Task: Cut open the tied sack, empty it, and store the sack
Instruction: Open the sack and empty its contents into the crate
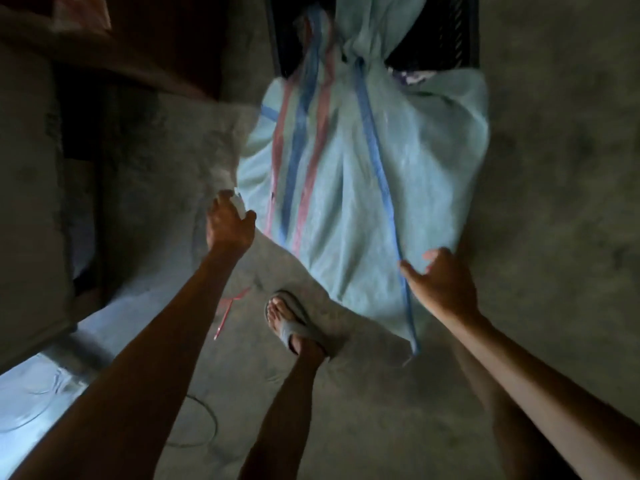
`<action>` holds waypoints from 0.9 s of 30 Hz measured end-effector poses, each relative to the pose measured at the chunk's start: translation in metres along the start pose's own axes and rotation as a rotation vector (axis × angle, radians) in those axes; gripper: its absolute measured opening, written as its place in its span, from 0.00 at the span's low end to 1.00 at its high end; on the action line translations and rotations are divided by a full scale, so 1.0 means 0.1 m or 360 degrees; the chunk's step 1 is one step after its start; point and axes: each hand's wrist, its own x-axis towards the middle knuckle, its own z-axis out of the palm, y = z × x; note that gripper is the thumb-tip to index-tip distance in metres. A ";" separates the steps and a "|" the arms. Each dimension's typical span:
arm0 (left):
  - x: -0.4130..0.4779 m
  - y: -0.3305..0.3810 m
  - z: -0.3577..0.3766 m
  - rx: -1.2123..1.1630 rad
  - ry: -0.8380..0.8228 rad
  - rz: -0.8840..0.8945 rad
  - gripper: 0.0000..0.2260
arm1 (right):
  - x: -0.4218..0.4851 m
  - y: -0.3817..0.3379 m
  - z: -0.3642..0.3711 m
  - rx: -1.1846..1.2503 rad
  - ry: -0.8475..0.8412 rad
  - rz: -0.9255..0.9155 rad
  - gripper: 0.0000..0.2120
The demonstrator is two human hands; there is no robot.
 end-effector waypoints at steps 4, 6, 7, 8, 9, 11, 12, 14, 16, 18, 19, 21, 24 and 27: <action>0.39 -0.62 0.49 -0.0121 -0.0247 -0.0293 0.34 | -0.08 0.48 1.17 0.0292 -0.0163 0.0858 0.58; 0.61 -0.70 0.76 -0.0505 -0.0328 -0.0323 0.31 | 0.11 0.59 1.60 0.0463 -0.0147 0.0991 0.58; 0.73 -0.69 0.89 -0.0745 -0.0352 -0.0365 0.29 | 0.24 0.63 1.77 0.0536 -0.0085 0.1014 0.54; 0.87 -0.65 1.02 -0.0936 -0.0342 -0.0439 0.31 | 0.38 0.66 1.92 0.0615 0.0023 0.1028 0.47; 0.99 -0.59 1.13 -0.1053 -0.0306 -0.0560 0.36 | 0.52 0.69 2.02 0.0666 0.0139 0.1009 0.40; 1.14 -0.49 1.27 -0.1208 -0.0240 -0.0858 0.44 | 0.72 0.65 2.10 0.0646 0.0218 0.0852 0.26; 1.16 -0.47 1.33 -0.1279 -0.0220 -0.0939 0.44 | 0.78 0.64 2.11 0.0609 0.0192 0.0764 0.22; 1.06 -0.43 1.38 -0.1320 -0.0147 -0.0896 0.42 | 0.75 0.56 2.04 0.0652 0.0168 0.0638 0.20; 0.79 -0.35 1.36 -0.1159 -0.0014 -0.0688 0.38 | 0.46 0.45 1.82 0.0679 0.0195 0.0520 0.17; 0.40 -0.18 1.31 -0.0927 0.0053 -0.0521 0.35 | 0.06 0.38 1.43 0.0640 0.0185 0.0366 0.12; 0.16 -0.06 1.28 -0.0802 0.0028 -0.0455 0.33 | -0.12 0.37 1.16 0.0623 0.0194 0.0282 0.11; -0.29 0.18 1.19 -0.0598 -0.0077 -0.0369 0.28 | -0.36 0.27 0.52 0.0693 0.0301 0.0189 0.12; -0.63 0.53 0.93 -0.0700 -0.0168 -0.0374 0.25 | -0.15 0.12 -0.44 0.0823 0.0513 0.0145 0.17; -0.49 0.80 0.81 -0.1042 -0.0343 -0.0353 0.17 | 0.51 -0.09 -0.97 0.1005 0.0308 0.0172 0.19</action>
